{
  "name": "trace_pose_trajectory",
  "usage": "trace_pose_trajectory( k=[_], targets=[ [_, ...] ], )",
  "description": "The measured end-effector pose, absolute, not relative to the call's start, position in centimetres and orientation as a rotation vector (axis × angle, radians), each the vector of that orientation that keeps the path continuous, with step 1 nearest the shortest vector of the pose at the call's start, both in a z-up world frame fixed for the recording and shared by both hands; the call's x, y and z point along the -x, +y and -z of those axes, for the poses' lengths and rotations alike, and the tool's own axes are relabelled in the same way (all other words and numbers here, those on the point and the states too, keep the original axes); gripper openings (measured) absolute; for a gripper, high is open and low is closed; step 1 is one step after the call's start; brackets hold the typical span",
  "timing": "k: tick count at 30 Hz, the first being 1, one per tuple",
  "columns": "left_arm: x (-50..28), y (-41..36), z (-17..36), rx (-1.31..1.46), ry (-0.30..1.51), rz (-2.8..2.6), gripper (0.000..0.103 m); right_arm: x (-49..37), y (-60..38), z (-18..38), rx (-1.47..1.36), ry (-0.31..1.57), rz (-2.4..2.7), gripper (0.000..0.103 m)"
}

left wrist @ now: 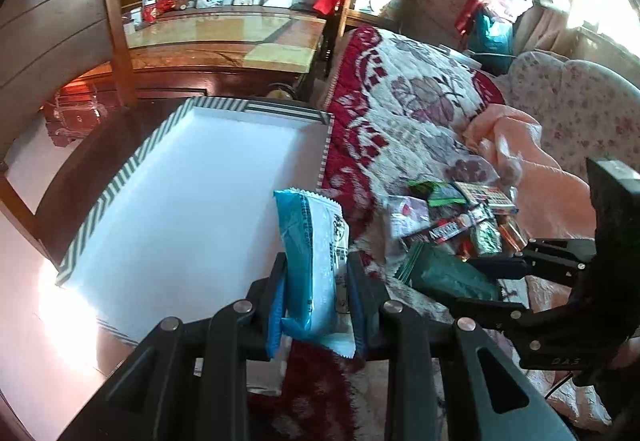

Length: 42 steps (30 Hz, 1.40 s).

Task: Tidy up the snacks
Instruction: 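Carry both packets into the white striped box and open both tools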

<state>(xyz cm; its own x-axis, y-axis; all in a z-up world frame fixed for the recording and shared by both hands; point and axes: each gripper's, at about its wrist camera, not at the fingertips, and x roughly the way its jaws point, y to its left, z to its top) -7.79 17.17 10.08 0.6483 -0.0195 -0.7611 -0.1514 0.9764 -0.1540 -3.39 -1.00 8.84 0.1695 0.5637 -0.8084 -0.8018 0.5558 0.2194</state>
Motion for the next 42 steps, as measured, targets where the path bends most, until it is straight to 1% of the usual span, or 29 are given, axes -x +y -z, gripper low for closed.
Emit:
trace_pose_trajectory(
  k=[14, 27, 33, 40, 42],
  targets=[
    [6.3, 21.6, -9.6, 0.221, 0.874, -0.176, 0.03, 1.4, 5.1, -9.9, 0.319, 0.975, -1.013, 0.044],
    [5.1, 25.6, -7.3, 0.271, 0.931, -0.28, 0.03, -1.0, 12.4, -10.5, 0.342, 0.974, -1.049, 0.044],
    [5.0, 27.0, -6.2, 0.289, 0.961, -0.339, 0.029, -1.9, 16.3, -9.0, 0.37, 1.004, -1.05, 0.044],
    [4.7, 27.9, -4.9, 0.304, 1.003, -0.364, 0.03, -2.0, 18.6, -6.2, 0.398, 1.072, -1.037, 0.044],
    [4.7, 28.1, -4.7, 0.304, 1.012, -0.38, 0.031, -1.9, 18.8, -5.5, 0.401, 1.087, -1.037, 0.044]
  ],
)
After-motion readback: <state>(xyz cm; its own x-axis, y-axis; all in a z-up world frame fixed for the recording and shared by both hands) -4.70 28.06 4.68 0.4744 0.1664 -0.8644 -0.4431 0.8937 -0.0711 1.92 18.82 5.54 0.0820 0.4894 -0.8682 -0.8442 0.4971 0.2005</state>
